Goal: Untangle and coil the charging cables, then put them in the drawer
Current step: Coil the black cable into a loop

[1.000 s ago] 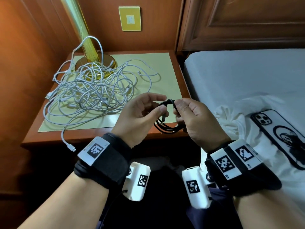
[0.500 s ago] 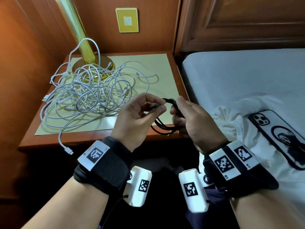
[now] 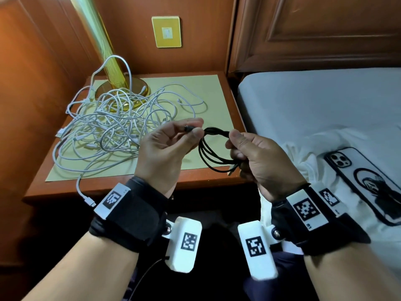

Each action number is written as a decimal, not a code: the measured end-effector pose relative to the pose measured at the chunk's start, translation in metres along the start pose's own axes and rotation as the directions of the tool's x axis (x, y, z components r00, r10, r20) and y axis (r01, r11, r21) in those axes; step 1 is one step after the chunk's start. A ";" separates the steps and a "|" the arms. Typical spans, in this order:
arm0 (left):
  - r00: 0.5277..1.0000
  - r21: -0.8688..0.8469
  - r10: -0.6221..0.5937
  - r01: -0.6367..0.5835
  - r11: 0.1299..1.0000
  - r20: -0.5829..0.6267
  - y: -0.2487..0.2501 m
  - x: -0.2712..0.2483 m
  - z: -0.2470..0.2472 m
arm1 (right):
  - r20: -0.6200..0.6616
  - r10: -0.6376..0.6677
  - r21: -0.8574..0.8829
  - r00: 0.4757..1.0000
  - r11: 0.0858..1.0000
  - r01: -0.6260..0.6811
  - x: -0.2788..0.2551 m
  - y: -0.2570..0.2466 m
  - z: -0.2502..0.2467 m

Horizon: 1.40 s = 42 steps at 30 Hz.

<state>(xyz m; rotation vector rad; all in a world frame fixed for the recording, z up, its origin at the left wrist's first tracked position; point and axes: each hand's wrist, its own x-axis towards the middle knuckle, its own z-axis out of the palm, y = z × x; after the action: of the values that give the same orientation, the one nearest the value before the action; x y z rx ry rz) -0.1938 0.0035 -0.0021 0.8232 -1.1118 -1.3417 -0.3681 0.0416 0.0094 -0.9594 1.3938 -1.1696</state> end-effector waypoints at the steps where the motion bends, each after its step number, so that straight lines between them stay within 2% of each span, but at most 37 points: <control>1: 0.999 -0.023 -0.037 0.036 0.999 -0.007 0.002 0.000 -0.001 | 0.005 -0.010 -0.021 1.000 1.000 0.010 0.001 0.000 0.000; 3: 0.995 -0.062 -0.103 0.103 0.993 -0.009 0.006 0.001 -0.001 | 0.009 -0.034 -0.066 0.999 0.997 0.034 0.002 0.000 0.000; 5: 0.993 -0.019 -0.121 0.120 0.993 -0.020 0.006 0.001 -0.001 | -0.001 -0.068 -0.096 0.998 0.993 0.068 0.004 0.003 0.001; 8: 0.998 0.225 -0.059 0.063 0.972 -0.025 -0.001 0.000 -0.002 | -0.027 -0.124 -0.166 0.992 0.979 0.118 0.005 0.009 0.001; 11: 0.999 0.498 -0.042 0.019 0.867 0.034 -0.007 -0.001 -0.005 | -0.012 -0.141 -0.188 0.990 0.973 0.136 0.005 0.013 0.001; 13: 0.996 0.578 -0.048 -0.001 0.816 0.069 -0.006 -0.002 -0.006 | -0.005 -0.144 -0.178 0.990 0.974 0.141 0.005 0.015 0.003; 16: 0.995 0.509 -0.055 0.004 0.861 0.086 -0.002 -0.003 -0.005 | -0.006 -0.159 -0.198 0.987 0.968 0.155 0.005 0.015 0.007; 18: 0.992 0.333 -0.122 0.102 0.938 0.039 0.003 -0.004 -0.001 | -0.011 -0.192 -0.206 0.981 0.961 0.186 0.005 0.014 0.008; 20: 0.982 0.181 -0.189 0.183 0.966 0.014 0.007 -0.005 0.002 | -0.035 -0.241 -0.248 0.970 0.942 0.225 0.007 0.014 0.007; 24: 0.976 0.063 -0.217 0.215 0.975 0.030 0.006 -0.003 0.000 | -0.087 -0.345 -0.405 0.935 0.869 0.283 0.006 0.020 0.007; 29: 0.950 -0.119 -0.302 0.309 0.943 0.078 0.006 -0.005 0.001 | -0.050 -0.491 -0.557 0.870 0.737 0.384 0.004 0.023 0.009; 33: 0.964 -0.049 -0.265 0.266 0.963 0.031 0.005 -0.005 0.005 | -0.017 -0.525 -0.619 0.851 0.674 0.404 0.004 0.026 0.011; 38: 0.988 0.158 -0.154 0.148 0.976 0.024 0.001 -0.004 0.004 | -0.030 -0.517 -0.621 0.856 0.680 0.389 0.004 0.025 0.014; 42: 0.995 0.214 -0.103 0.104 0.971 -0.018 0.000 -0.002 0.004 | -0.016 -0.492 -0.655 0.870 0.663 0.363 0.003 0.022 0.016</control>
<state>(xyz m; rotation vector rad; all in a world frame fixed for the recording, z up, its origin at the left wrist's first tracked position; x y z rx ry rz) -0.1973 0.0065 -0.0010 1.0553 -1.2374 -1.3177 -0.3523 0.0412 -0.0124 -1.7846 1.8414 -1.1598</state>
